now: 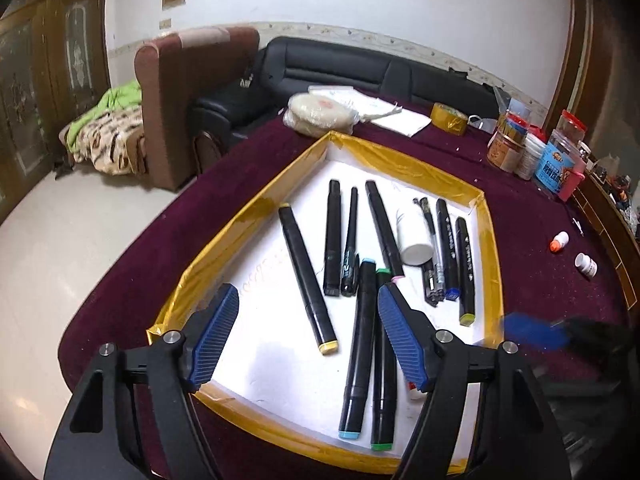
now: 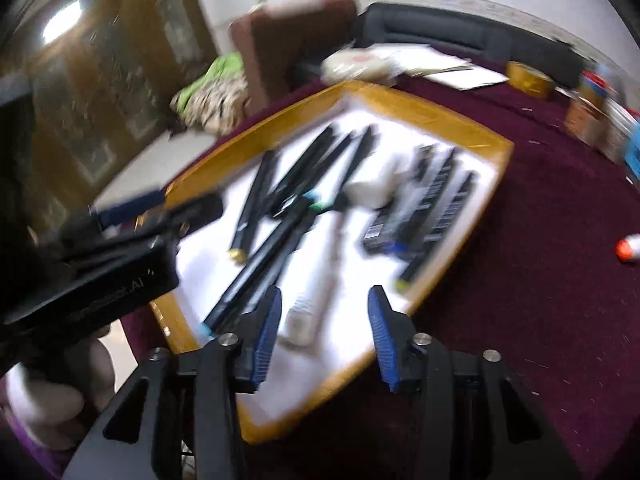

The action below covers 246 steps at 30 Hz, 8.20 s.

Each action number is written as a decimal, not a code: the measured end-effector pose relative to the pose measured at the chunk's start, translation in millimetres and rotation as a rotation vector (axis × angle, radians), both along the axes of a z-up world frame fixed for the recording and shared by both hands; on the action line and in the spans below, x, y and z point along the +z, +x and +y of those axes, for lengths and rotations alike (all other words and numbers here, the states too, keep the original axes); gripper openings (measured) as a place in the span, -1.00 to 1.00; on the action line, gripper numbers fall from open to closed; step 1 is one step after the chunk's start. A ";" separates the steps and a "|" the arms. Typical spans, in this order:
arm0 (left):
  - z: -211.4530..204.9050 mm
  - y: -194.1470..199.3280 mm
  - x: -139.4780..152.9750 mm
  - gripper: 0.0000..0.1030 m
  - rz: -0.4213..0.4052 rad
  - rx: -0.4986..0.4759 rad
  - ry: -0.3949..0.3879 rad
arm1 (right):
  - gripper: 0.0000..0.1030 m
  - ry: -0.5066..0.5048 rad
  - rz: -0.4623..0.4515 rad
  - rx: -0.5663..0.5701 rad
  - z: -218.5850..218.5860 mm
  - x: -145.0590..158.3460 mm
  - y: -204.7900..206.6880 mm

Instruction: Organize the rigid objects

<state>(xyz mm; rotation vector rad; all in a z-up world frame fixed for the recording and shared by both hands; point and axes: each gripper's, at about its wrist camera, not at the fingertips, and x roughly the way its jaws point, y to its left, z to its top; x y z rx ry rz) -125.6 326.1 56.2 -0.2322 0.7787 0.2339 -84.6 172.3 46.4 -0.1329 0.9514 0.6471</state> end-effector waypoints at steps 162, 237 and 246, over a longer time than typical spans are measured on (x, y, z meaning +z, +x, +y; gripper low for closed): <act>-128.0 -43.6 -3.9 0.46 0.107 -0.411 -0.179 | 0.31 0.048 0.070 -0.484 -235.0 7.0 109.1; -55.9 -23.1 63.0 1.00 -0.254 -0.017 0.048 | 0.01 0.077 -0.045 -0.101 -36.8 1.4 -17.6; -58.8 -30.1 46.0 1.00 -0.169 0.120 0.113 | 0.02 0.005 -0.110 -0.067 -28.1 -3.6 -33.6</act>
